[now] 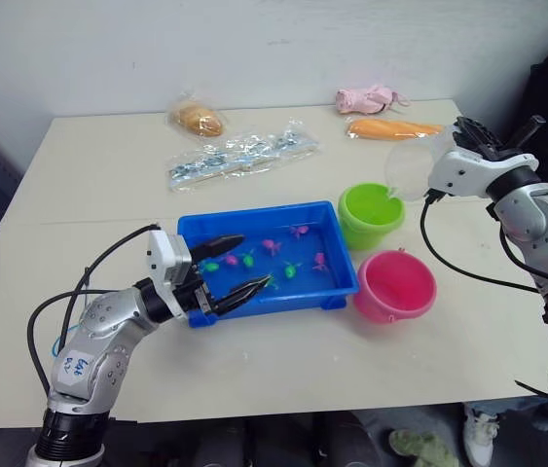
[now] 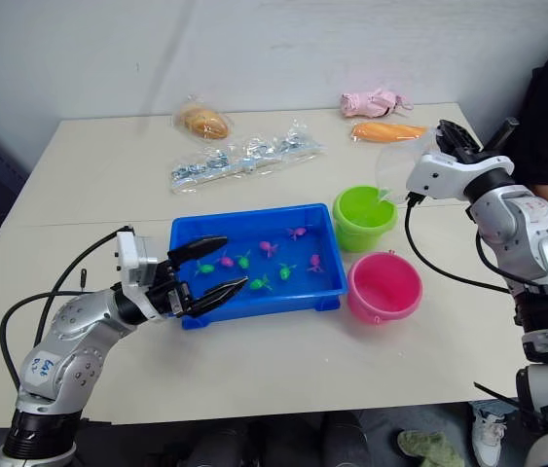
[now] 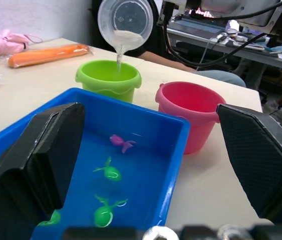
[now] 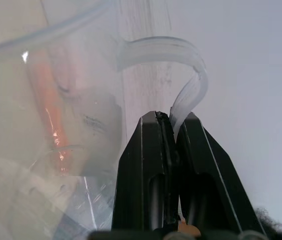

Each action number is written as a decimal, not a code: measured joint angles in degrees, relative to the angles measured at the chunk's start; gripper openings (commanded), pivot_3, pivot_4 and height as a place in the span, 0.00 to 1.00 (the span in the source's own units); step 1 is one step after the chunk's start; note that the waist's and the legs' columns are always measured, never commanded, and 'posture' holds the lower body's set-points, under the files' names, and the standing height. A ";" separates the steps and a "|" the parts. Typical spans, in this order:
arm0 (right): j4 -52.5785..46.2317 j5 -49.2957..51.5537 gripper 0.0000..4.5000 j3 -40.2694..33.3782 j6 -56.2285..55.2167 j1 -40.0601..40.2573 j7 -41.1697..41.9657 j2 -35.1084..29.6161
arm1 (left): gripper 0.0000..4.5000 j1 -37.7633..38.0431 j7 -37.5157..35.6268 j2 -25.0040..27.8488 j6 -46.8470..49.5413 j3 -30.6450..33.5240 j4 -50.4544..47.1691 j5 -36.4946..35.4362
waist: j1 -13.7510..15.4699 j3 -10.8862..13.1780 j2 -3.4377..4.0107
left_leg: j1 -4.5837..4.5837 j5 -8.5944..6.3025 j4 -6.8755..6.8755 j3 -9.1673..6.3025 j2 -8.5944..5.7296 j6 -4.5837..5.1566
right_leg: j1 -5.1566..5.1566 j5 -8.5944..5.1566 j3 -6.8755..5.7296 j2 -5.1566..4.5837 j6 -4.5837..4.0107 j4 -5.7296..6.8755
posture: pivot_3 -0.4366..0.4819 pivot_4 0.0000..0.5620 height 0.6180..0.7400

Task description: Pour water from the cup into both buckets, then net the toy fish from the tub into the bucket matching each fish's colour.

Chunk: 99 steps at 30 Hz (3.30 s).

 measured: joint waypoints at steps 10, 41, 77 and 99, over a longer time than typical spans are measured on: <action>4.16 -5.47 0.01 2.75 -2.72 -2.74 -4.02 0.00 | 1.00 -0.72 1.23 -0.81 -1.33 0.08 0.01 0.63 | -0.40 0.00 0.00 | -0.02 0.00 0.00 -0.01 0.01 0.00 | 0.00 0.00 -0.02 0.00 0.00 -0.02 | 0.48 0.27 1.00; 10.67 1.50 0.01 1.07 -9.47 -3.02 -6.55 1.87 | 1.00 -1.70 1.09 -1.92 -2.85 -1.00 0.86 1.95 | -0.45 0.00 0.00 | -0.03 0.02 0.00 -0.01 0.02 0.02 | 0.00 0.01 -0.02 0.01 0.02 0.00 | 0.48 0.27 1.00; -8.75 52.92 0.01 -35.46 26.90 28.09 8.63 23.72 | 1.00 -6.71 -12.59 2.94 1.66 -3.34 4.48 -1.47 | 0.99 -0.01 0.00 | 0.01 0.09 0.14 -0.05 -0.20 0.15 | 0.02 0.06 0.20 -0.03 0.11 0.20 | 0.48 0.27 1.00; -12.34 54.58 0.99 -36.76 25.44 37.72 10.05 23.68 | 1.00 -6.02 -11.89 2.62 1.21 -3.17 4.30 -1.33 | 1.03 -0.01 0.00 | 0.00 0.09 0.14 -0.08 -0.14 0.15 | 0.02 0.07 0.22 -0.04 0.13 0.18 | 0.48 0.27 1.00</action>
